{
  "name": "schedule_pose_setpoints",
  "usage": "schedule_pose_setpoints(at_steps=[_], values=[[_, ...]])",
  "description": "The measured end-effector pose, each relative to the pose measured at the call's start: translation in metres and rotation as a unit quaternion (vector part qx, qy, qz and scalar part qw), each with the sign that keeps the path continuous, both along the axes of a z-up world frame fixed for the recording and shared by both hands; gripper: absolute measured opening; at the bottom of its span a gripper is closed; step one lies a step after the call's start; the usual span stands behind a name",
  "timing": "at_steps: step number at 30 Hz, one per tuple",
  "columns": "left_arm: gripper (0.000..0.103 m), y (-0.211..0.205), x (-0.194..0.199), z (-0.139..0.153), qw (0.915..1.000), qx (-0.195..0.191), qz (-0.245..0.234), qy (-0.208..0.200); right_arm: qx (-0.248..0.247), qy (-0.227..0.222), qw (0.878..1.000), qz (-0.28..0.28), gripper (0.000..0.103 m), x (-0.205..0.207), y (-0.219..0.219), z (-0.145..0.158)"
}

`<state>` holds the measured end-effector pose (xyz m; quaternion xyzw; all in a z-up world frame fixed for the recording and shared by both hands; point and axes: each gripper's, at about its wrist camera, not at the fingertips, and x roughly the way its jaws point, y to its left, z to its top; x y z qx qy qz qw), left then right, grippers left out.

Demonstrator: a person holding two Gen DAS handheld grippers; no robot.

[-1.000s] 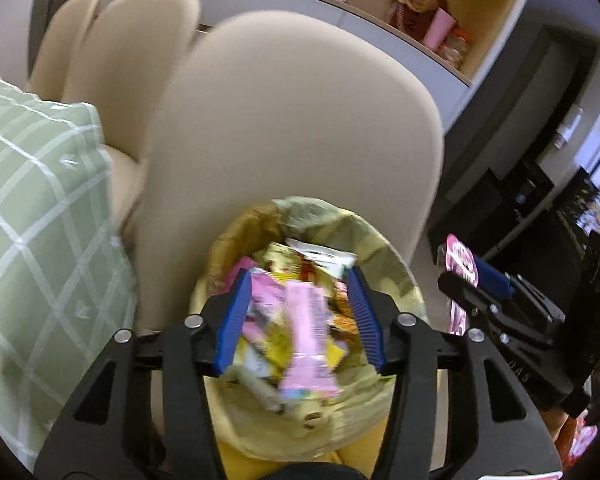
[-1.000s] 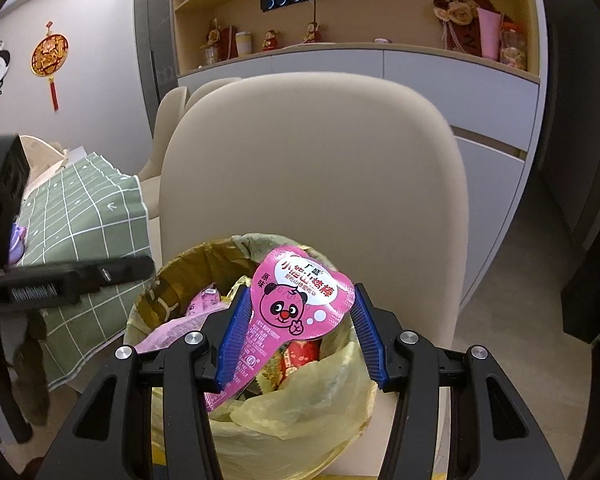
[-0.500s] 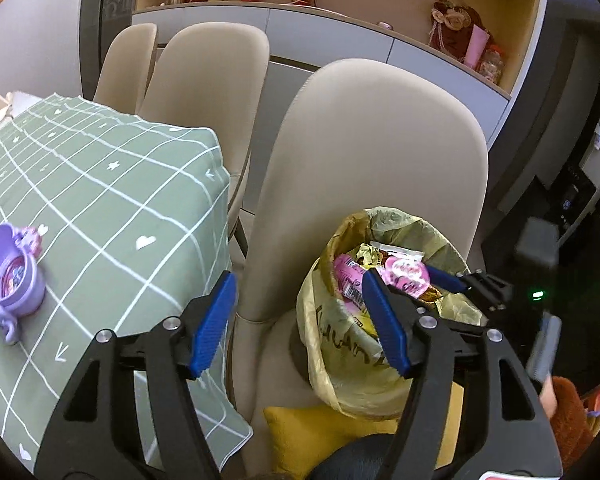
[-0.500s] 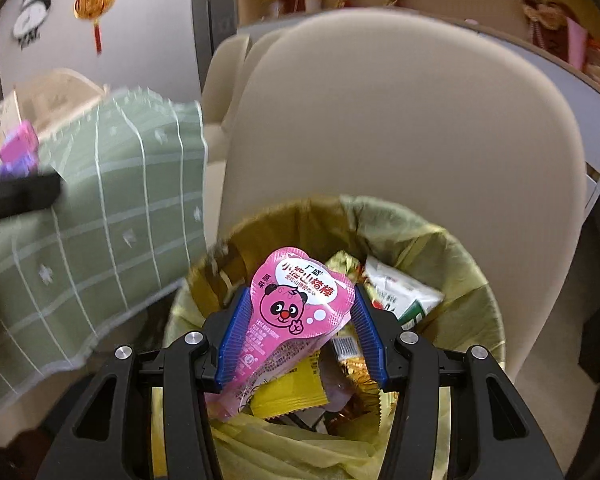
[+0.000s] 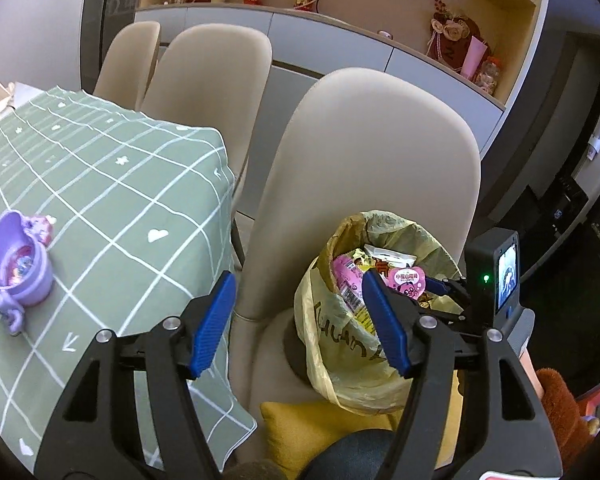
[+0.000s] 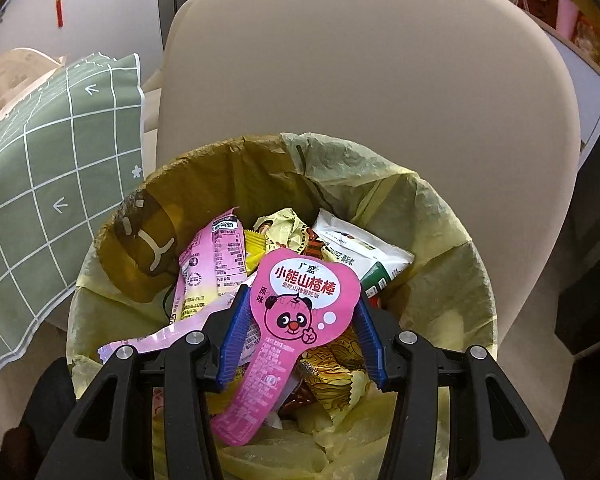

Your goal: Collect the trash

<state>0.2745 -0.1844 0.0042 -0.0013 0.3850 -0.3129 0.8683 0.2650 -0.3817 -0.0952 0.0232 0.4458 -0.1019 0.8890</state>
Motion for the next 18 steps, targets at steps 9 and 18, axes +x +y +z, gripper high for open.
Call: schedule_pose_setpoints(at_steps=[9,18], values=[[0.066,0.039,-0.037,0.013,0.9992,0.004,0.031,-0.025,0.081,-0.063,0.995,-0.018,0.065,-0.031,-0.010,0.028],[0.068,0.097,-0.110,0.024,0.9945,0.007,0.076,-0.072,0.088,-0.133,0.987,-0.004,0.065,-0.117,0.040,0.086]])
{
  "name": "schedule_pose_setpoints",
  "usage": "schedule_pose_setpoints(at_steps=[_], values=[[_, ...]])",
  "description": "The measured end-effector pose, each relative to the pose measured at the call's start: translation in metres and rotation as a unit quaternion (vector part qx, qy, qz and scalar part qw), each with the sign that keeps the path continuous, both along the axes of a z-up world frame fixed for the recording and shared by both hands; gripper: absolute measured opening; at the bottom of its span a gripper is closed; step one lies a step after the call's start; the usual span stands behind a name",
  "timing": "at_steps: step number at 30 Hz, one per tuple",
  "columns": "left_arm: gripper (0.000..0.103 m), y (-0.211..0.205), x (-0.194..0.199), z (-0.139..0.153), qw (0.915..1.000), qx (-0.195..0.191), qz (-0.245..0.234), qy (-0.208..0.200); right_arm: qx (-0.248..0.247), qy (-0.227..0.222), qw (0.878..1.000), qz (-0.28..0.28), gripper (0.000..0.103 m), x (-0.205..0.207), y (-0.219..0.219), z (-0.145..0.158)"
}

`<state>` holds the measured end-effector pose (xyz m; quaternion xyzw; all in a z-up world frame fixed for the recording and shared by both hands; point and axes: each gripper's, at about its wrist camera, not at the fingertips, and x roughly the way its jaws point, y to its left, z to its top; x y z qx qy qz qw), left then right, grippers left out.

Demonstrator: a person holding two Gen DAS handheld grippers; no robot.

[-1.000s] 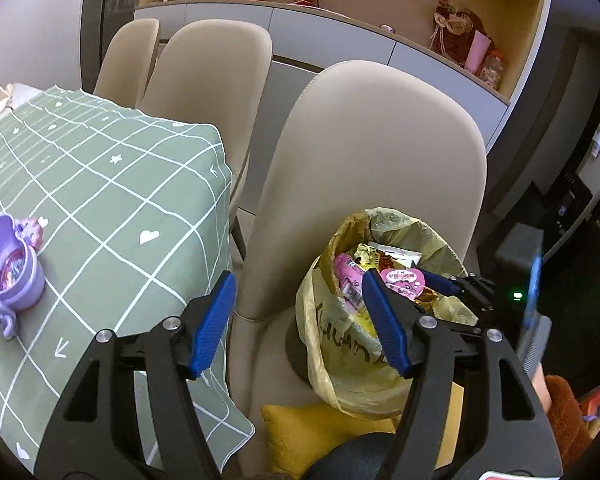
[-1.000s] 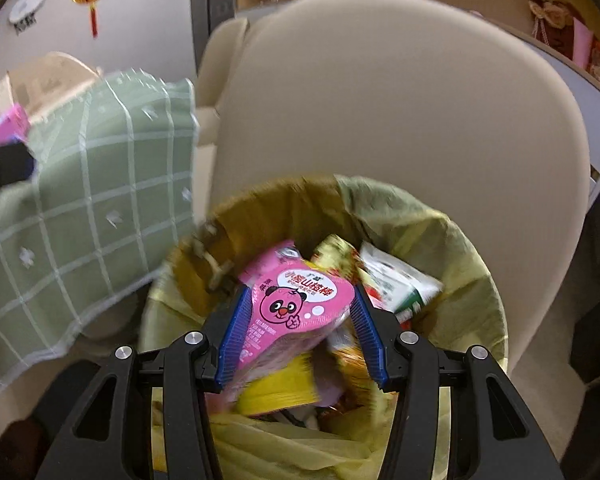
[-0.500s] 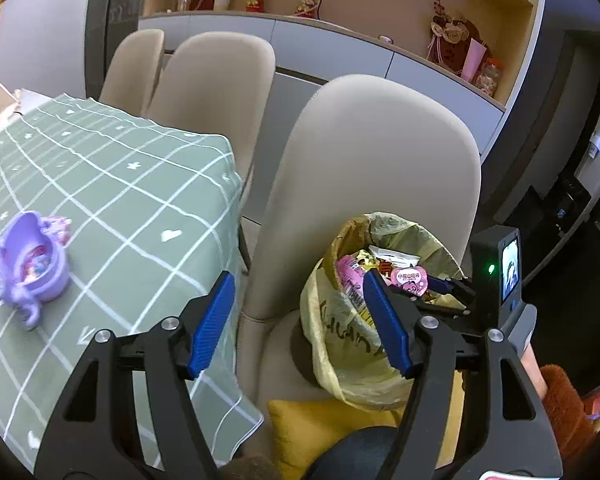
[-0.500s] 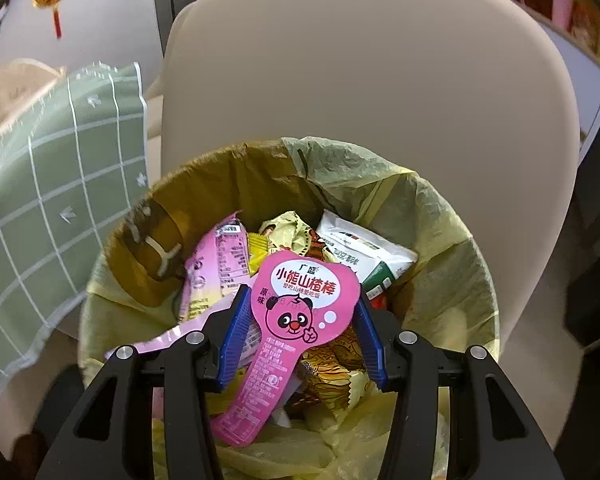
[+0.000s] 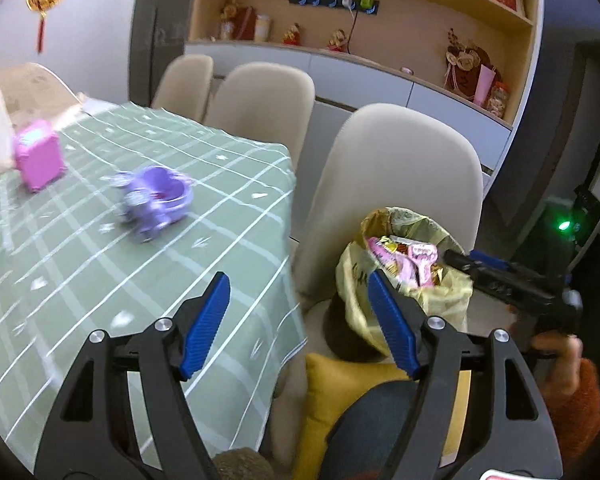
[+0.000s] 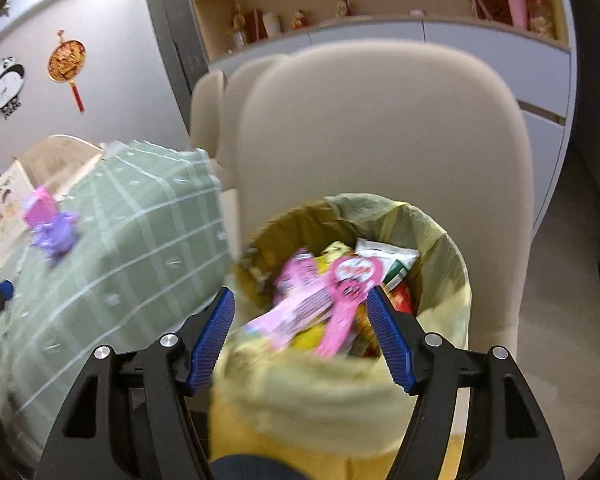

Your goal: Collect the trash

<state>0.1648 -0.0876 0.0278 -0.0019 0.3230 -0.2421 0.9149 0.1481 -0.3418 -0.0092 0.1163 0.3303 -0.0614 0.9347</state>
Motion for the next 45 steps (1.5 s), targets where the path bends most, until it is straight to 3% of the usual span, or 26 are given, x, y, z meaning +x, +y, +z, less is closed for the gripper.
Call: schedule_pose_setpoints(at_steps=[7,12,17,20,45], values=[[0.068,0.040,-0.075,-0.005,0.9925,0.048,0.070,-0.089,-0.031,-0.044,0.997,0.051,0.065,-0.068,0.085,0.021],[0.068,0.052,-0.108,-0.012,0.9887,0.056,0.089,-0.107,-0.062,-0.059,0.995,0.047,0.065,-0.107,0.126,0.014],[0.068,0.057,-0.138,-0.017,0.9793,0.070,0.129,-0.140,-0.095,-0.075,0.992,0.038,0.065,-0.136,0.146,0.010],[0.068,0.059,-0.144,-0.018,0.9797,0.068,0.131,-0.136,-0.115,-0.082,0.989,0.033,0.065,-0.146,0.153,0.011],[0.068,0.066,-0.149,-0.021,0.9805,0.061,0.140,-0.123,-0.109,-0.098,0.989,0.031,0.065,-0.157,0.151,0.017]])
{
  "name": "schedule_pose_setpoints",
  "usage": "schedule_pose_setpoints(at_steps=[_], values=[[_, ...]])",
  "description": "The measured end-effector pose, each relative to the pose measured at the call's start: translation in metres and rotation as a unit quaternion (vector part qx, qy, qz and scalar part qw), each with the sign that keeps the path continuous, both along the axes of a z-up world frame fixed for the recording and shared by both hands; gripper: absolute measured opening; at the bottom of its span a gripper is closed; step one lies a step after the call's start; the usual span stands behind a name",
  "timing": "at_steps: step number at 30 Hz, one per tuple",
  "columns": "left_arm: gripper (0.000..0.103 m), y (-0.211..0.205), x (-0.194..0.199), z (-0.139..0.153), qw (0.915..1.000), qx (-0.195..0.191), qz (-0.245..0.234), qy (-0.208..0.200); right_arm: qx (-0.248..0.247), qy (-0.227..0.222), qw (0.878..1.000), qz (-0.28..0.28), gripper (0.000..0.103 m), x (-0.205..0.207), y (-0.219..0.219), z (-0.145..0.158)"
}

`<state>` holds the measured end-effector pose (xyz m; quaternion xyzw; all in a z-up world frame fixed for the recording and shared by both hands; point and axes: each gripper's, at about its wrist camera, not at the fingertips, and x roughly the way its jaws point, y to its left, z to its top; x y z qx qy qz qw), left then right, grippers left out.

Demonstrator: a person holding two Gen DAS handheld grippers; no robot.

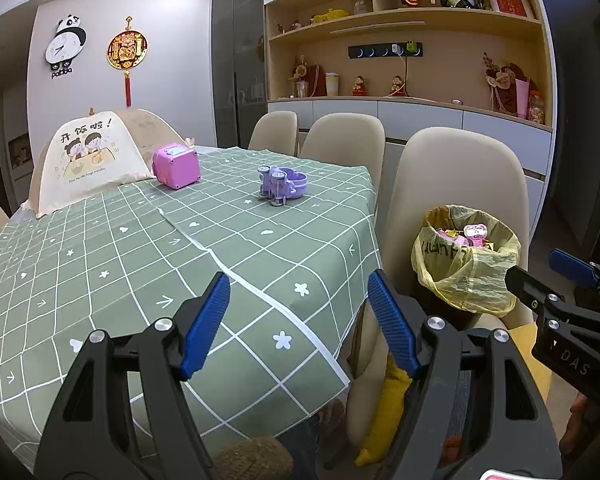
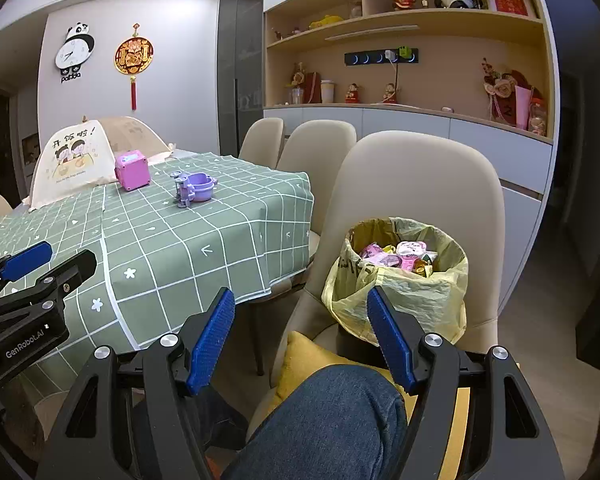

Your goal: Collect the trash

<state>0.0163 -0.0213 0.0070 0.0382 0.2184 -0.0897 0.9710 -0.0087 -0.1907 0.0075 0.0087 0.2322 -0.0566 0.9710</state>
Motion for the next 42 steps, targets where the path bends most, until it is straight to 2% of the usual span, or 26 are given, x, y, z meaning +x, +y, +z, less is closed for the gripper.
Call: schedule_pose_setpoints(at_steps=[42], values=[[0.068,0.0029,0.0003,-0.0021,1.0000,-0.004,-0.003,0.006,0.002,0.000,1.000,0.001,0.065,0.0007,0.0001,-0.0016]])
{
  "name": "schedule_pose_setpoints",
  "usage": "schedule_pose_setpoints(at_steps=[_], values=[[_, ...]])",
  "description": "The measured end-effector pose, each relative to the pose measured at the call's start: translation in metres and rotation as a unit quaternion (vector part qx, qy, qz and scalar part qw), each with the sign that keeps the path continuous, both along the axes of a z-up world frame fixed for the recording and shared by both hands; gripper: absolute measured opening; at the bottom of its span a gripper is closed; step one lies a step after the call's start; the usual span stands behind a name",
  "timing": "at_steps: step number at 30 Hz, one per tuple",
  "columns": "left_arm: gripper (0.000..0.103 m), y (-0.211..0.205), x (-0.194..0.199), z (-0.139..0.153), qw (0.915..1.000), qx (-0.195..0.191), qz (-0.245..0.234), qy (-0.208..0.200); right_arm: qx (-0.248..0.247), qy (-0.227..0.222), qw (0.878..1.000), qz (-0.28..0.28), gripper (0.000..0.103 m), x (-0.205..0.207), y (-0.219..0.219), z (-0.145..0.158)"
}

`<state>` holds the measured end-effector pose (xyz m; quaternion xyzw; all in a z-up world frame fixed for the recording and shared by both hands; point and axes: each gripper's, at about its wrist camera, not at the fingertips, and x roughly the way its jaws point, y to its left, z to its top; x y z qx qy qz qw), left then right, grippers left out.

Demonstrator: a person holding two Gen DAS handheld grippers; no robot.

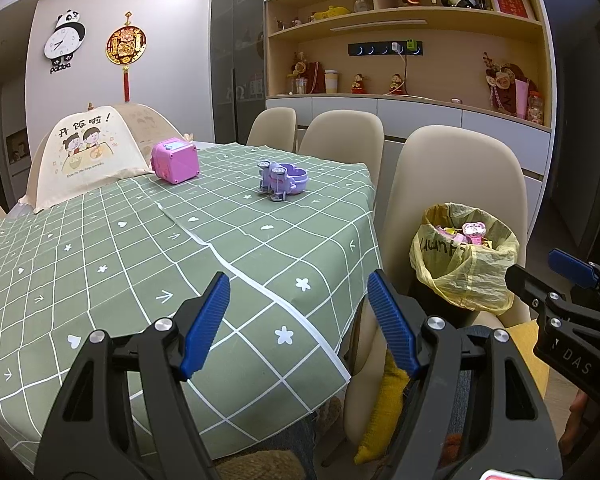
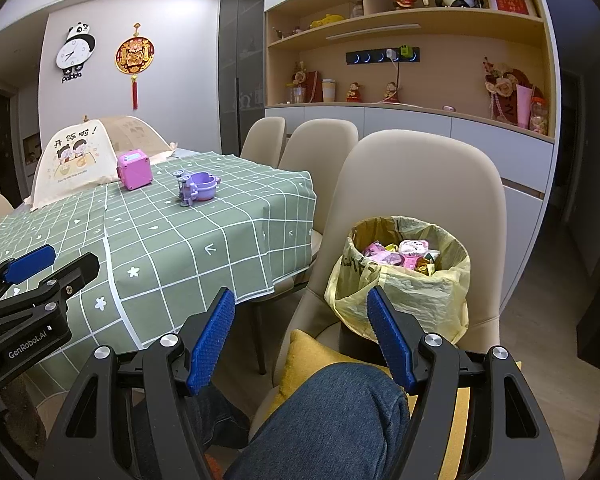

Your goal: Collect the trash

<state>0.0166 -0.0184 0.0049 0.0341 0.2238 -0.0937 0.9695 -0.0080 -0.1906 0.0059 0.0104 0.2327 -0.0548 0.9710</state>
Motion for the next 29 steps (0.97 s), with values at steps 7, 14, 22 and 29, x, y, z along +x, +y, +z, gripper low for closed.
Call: schedule_pose_setpoints(at_steps=[7,14,22,29], values=[[0.068,0.000,0.000,0.000,1.0000,0.000,0.000,0.000,0.000,0.001,1.000,0.003,0.065,0.000,0.000,-0.001],[0.068,-0.001,0.000,0.000,1.0000,0.003,0.000,0.001,0.000,0.002,1.000,0.003,0.065,0.000,0.001,-0.001],[0.068,0.009,0.012,0.003,0.9998,-0.008,-0.014,0.011,-0.003,0.010,1.000,0.004,0.065,0.004,-0.001,-0.002],[0.070,0.110,0.105,0.032,0.9906,-0.037,0.060,0.117,-0.019,0.041,0.994,0.103,0.065,0.073,0.045,0.022]])
